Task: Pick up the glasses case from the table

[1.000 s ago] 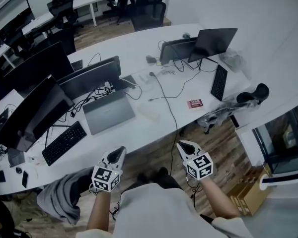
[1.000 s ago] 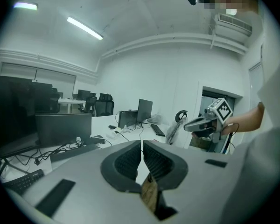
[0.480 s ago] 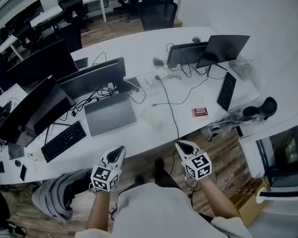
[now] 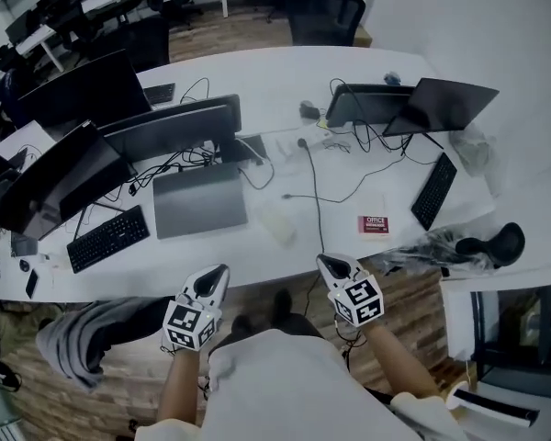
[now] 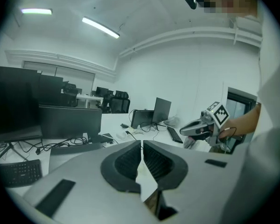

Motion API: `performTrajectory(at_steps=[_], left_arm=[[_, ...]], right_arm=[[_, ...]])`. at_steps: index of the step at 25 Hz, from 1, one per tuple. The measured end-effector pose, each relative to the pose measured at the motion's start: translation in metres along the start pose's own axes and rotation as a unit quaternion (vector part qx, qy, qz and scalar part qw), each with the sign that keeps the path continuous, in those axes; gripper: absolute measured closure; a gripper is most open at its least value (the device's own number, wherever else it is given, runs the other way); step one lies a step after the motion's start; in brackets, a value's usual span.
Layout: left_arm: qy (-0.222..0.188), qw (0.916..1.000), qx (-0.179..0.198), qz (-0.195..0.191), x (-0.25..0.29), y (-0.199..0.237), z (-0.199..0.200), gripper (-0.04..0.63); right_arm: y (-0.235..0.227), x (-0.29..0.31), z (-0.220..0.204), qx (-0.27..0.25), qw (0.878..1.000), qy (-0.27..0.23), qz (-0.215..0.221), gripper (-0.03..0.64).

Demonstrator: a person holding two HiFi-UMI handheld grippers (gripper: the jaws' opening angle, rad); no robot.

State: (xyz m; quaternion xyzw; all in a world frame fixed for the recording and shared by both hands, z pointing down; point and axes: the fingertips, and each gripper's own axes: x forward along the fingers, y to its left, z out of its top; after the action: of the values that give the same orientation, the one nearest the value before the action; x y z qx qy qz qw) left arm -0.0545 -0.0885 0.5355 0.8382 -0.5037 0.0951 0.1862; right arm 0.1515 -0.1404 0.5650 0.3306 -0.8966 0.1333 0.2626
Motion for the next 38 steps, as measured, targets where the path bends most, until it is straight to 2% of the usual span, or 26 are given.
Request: performTrajectory(at_steps=[10, 18, 26, 33, 38], left_arm=[[0.01, 0.9977, -0.025, 0.062, 0.042, -0.005, -0.011, 0.581], [0.018, 0.9941, -0.045, 0.097, 0.068, -0.011, -0.022, 0.581], [0.026, 0.9912, -0.062, 0.114, 0.073, -0.012, -0.033, 0.581], [0.038, 0.9908, -0.071, 0.109, 0.075, 0.003, -0.047, 0.581], [0.047, 0.9909, -0.078, 0.099, 0.087, 0.023, -0.06, 0.581]], right_arm=[[-0.051, 0.046, -0.011, -0.036, 0.996, 0.041, 0.067, 0.601], [-0.07, 0.084, -0.028, -0.057, 0.989, 0.073, 0.119, 0.6], [-0.063, 0.122, -0.04, -0.07, 0.982, 0.095, 0.151, 0.601], [-0.055, 0.154, -0.054, -0.075, 0.978, 0.124, 0.152, 0.598], [-0.048, 0.18, -0.07, -0.078, 0.974, 0.155, 0.147, 0.567]])
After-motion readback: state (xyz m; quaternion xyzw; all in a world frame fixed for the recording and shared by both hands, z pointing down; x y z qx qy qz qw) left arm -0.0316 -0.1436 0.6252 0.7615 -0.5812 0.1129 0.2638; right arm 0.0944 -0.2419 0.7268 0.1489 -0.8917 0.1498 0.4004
